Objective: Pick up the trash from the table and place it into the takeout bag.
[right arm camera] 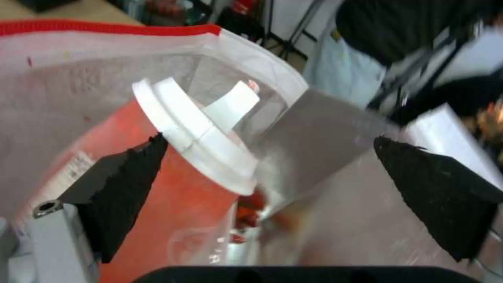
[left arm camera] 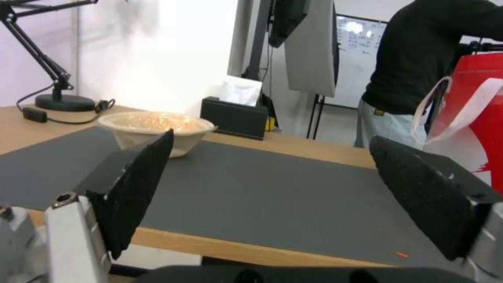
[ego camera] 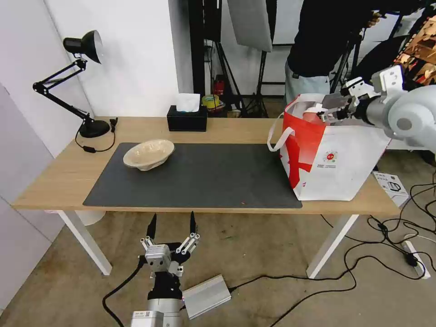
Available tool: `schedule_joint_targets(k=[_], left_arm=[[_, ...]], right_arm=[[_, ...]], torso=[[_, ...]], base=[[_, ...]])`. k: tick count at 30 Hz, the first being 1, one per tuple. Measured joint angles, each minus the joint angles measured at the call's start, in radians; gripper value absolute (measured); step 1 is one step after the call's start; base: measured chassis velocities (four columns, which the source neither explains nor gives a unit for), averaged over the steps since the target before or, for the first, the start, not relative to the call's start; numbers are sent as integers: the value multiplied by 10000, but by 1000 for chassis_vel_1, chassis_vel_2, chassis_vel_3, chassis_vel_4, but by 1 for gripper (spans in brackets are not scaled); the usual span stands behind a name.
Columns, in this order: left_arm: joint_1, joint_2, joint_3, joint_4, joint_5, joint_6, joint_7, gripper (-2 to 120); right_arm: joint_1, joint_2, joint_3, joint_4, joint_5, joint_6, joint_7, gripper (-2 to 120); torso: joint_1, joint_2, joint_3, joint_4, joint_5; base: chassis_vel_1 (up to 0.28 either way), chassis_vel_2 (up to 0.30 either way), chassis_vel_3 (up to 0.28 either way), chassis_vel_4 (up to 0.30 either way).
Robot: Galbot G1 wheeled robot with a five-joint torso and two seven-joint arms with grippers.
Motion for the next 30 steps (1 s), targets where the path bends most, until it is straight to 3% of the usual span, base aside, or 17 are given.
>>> schedule_joint_targets(k=[2,15,16,19,25,30], left_arm=[[-16,0,0,18,-15,3,1,100],[-75,0,0,116,-51,12,-1,100],[-78,0,0,136,-54,14,-2,100],[-87,0,0,144,-56,16,-2,100],[-98,0,0,154,-72,22,-6,100],[-98,0,0,160,-74,23,-6,100]], right_arm=[[223,41,-113,-118,-741,4,-773,100],[467,254,-255,-536,-3259,23,-2574,100],[500,265,-197,-623,-3989,33,-3298,100],[570,273,-182,-696,-4440,94,-3856,100],[714,212,-95,-827,-6951,1330,-5540,100],[766,193,-95,-851,-6951,1489,-5745,100]], torso=[[0,1,0,-1,1],[0,0,0,0,0],[0,1,0,0,0],[0,1,0,0,0],[0,1,-1,-1,0],[0,0,0,1,-1]], base=[[0,0,0,0],[0,0,0,0],[0,0,0,0],[0,0,0,0],[0,0,0,0],[0,0,0,0]])
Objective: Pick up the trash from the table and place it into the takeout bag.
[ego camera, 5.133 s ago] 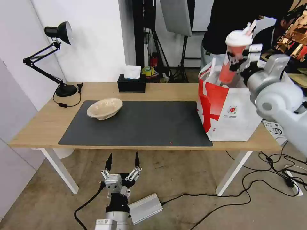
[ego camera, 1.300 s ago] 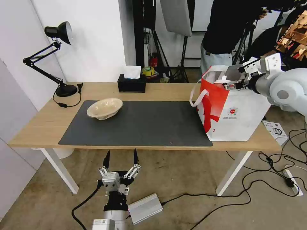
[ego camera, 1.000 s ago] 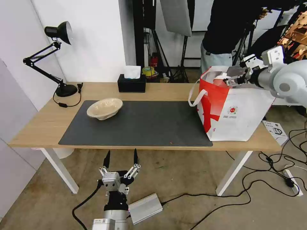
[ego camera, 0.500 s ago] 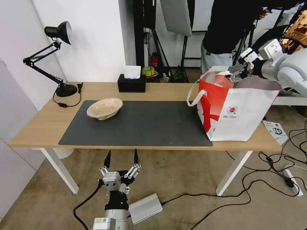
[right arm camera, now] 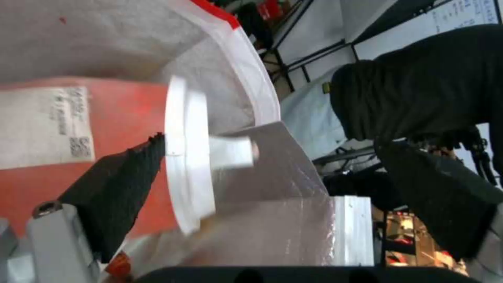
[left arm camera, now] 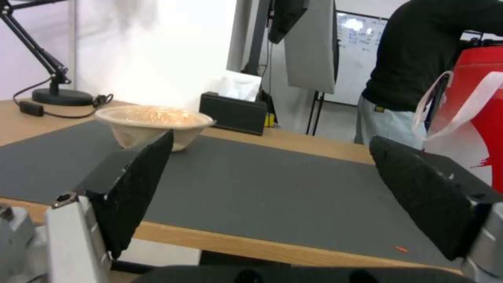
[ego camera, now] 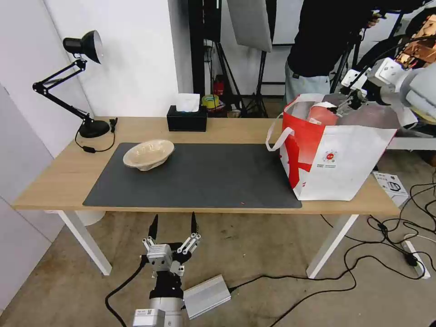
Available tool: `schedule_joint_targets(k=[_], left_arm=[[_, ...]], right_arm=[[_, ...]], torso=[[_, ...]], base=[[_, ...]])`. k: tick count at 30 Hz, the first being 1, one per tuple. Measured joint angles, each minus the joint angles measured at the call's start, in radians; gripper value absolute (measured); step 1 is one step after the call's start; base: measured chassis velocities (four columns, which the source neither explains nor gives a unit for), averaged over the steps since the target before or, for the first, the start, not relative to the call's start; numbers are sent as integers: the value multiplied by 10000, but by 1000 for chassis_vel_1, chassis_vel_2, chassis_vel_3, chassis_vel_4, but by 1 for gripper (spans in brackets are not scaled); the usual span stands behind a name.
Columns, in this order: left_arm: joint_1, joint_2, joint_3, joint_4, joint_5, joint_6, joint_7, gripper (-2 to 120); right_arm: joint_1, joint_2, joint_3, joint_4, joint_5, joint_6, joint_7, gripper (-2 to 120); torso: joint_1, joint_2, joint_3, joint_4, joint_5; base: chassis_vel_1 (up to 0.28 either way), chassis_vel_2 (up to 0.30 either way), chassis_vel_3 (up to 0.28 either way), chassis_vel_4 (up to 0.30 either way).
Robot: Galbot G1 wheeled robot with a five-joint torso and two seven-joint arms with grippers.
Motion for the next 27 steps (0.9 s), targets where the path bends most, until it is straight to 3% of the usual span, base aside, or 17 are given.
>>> schedule_joint_targets(k=[7,10,12,14,17,27], left_arm=[[45,0,0,-39,26,0,-1,100],[81,0,-1,-67,39,0,-2,100],[123,0,-1,-102,58,-4,-3,100],[135,0,-1,-114,64,-5,-3,100],[195,0,-1,-171,75,-15,-7,100],[226,-1,-1,-207,85,-20,-7,100]], right_arm=[[21,-60,97,-284,-23,430,-549,100],[150,-70,89,-334,638,261,-663,100],[479,-123,-385,-39,3244,-1033,1434,100],[589,-124,-545,10,3924,-1237,2004,100],[852,-44,-959,-113,6363,-1528,4176,100],[942,51,-1081,-172,7028,-1535,4251,100]], torso=[[0,0,0,-2,2],[0,0,0,-1,2],[0,0,0,-3,2],[0,1,-1,-1,1],[0,1,0,-1,1],[0,0,0,-1,0]], base=[[0,0,0,0],[0,0,0,0],[0,0,0,0],[0,0,0,0],[0,0,0,0],[0,0,0,0]])
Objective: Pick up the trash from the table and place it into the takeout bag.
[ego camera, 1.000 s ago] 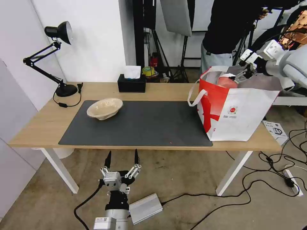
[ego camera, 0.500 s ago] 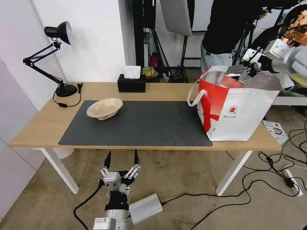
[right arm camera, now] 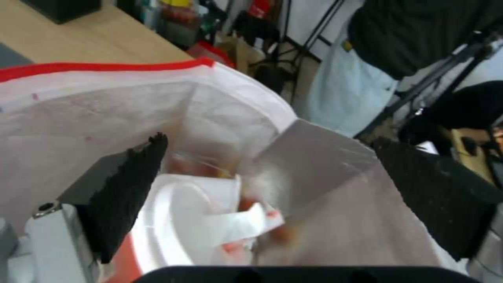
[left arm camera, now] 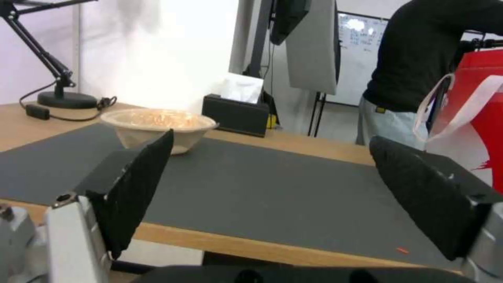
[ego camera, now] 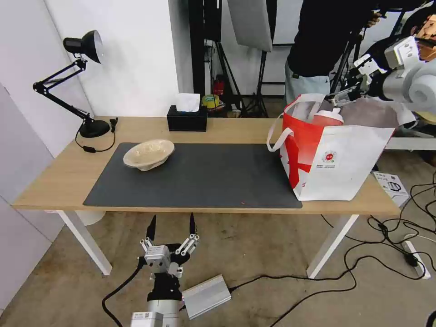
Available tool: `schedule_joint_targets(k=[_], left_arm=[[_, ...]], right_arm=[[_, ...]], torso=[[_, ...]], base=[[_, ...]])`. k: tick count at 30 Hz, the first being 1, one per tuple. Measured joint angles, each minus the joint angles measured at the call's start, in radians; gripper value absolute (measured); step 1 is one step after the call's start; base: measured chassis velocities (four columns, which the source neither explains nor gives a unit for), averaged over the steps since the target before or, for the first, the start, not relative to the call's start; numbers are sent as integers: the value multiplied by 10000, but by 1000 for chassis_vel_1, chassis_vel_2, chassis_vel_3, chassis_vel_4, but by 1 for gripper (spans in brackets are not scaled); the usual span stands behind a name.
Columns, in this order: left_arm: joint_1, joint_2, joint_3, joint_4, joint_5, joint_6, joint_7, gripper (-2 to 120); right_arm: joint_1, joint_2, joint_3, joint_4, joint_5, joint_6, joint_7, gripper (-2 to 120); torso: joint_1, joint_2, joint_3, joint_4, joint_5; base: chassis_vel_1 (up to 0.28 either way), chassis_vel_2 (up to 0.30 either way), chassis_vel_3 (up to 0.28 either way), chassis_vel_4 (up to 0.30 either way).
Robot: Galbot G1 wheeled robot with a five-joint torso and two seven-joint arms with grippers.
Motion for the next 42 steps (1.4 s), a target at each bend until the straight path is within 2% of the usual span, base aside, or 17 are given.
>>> schedule_joint_targets(k=[8,13,18,19,20,21,22,25,27,28,30,31,32,36,37,40,42], left_arm=[[17,-3,-1,-5,-2,-1,-2,100],[18,-4,-1,-5,-2,-4,-2,100],[14,-4,0,-5,-3,-5,-8,100],[12,-4,0,-9,3,-6,-10,100],[12,-4,0,-10,5,-6,-6,100],[14,-4,0,-31,4,-6,-9,100],[19,-5,0,-45,4,-6,-12,100],[19,-5,0,-45,4,-6,-12,100],[28,-5,0,-68,-1,-8,-13,100],[28,-5,0,-68,-1,-8,-13,100],[23,-4,0,-68,-1,-8,-11,100],[20,-4,0,-68,0,-8,-11,100],[20,-4,0,-68,0,-8,-11,100],[-86,-4,1,-42,-94,-26,-10,100],[-86,-4,1,-42,-94,-26,-10,100],[-161,-5,1,-43,-151,-23,-10,100],[-162,-5,1,-47,-151,-21,-10,100]], right_arm=[[-25,79,16,-101,-36,15,-215,100],[-318,85,454,-58,240,29,-9,100],[-907,104,1234,179,1247,43,1116,100],[-1394,161,1911,448,2301,57,2280,100],[-1600,194,2200,574,2744,63,2801,100],[-2238,252,3029,1027,3762,187,4152,100],[-2735,249,3535,1375,4139,520,4883,100],[-2735,249,3535,1375,4139,520,4883,100],[-4193,59,4616,2501,4234,1886,5786,100],[-4193,59,4616,2501,4234,1886,5786,100],[-4843,-38,5004,3177,4203,2666,6262,100],[-5167,-109,5133,3552,4078,3368,6533,100],[-5167,-109,5133,3552,4078,3368,6533,100],[-6225,-89,5212,5025,2731,6149,7356,100],[-6225,-89,5212,5025,2731,6149,7356,100],[-7381,266,5561,5818,1351,7624,7791,100],[-7658,347,5700,5957,1092,7895,7822,100]], torso=[[0,0,0,0,0],[0,0,0,0,-1],[0,0,0,-2,1],[0,0,0,-1,0],[0,0,0,0,1],[0,0,0,2,0],[0,0,0,4,-3],[0,0,0,4,-3],[0,-1,0,-3,4],[0,-1,0,-3,4],[-1,0,-1,-5,1],[0,0,0,1,0],[0,0,0,1,0],[0,0,-1,0,-1],[0,0,-1,0,-1],[-1,0,-1,0,-1],[-1,0,-1,1,1]], base=[[0,0,0,0],[0,0,0,0],[0,0,0,0],[0,0,0,0],[0,0,0,0],[0,0,0,0],[0,0,0,0],[0,0,0,0],[0,0,0,0],[0,0,0,0],[0,0,0,0],[0,0,0,0],[0,0,0,0],[0,0,0,0],[0,0,0,0],[0,0,0,0],[0,0,0,0]])
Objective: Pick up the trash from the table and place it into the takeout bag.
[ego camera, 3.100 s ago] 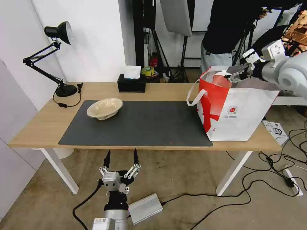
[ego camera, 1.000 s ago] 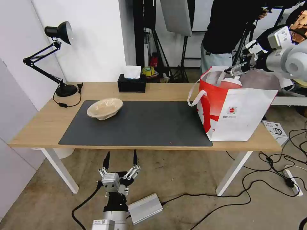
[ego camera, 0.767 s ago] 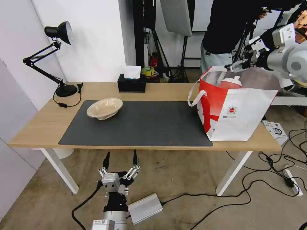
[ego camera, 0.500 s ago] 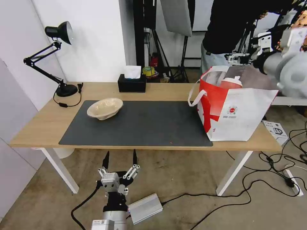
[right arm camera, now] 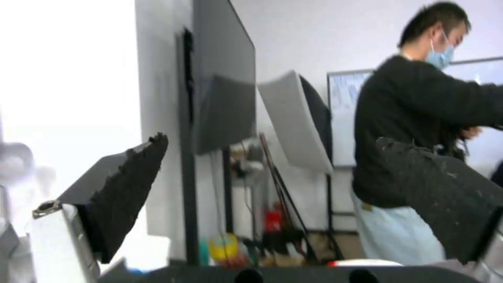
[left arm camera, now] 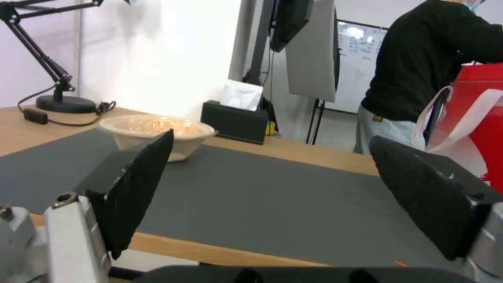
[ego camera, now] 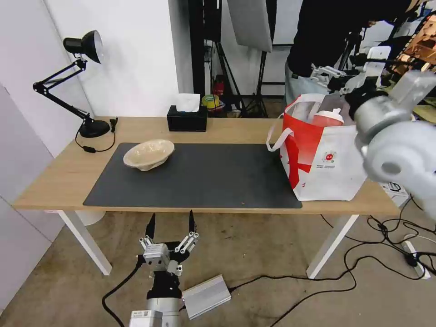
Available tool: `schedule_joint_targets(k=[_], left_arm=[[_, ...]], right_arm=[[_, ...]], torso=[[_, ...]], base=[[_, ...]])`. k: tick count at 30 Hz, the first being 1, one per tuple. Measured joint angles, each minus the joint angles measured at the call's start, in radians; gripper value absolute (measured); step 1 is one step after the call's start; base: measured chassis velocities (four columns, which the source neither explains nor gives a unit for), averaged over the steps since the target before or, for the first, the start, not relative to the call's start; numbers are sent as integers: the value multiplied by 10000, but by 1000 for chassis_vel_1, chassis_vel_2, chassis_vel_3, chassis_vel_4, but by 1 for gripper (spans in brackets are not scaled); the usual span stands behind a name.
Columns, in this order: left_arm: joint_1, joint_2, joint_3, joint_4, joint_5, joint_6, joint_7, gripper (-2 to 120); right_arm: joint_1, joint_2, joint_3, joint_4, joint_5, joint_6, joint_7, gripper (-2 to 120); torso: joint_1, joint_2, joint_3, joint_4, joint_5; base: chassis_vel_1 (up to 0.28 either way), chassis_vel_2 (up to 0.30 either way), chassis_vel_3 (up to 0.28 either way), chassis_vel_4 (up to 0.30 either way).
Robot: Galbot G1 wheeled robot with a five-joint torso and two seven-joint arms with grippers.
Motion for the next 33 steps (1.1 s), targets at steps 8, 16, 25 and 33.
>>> schedule_joint_targets(k=[8,16,25,33], left_arm=[[52,-2,0,-124,-2,5,0,100],[241,-13,-1,-295,49,-37,2,100],[508,-32,-189,-541,42,-197,3,100],[463,-29,-193,-547,59,-194,5,100]], right_arm=[[-1752,313,1179,681,-832,715,78,100],[-3977,1006,1812,1495,-1994,867,259,100],[-5578,1332,1990,2358,-2579,782,60,100],[-6969,1466,2250,2858,-3572,746,-149,100]], torso=[[0,1,0,-2,-2],[0,1,0,-2,-1],[0,1,0,0,-2],[0,1,0,0,-3]], base=[[0,0,0,0],[0,0,0,0],[0,0,0,0],[0,0,0,0]])
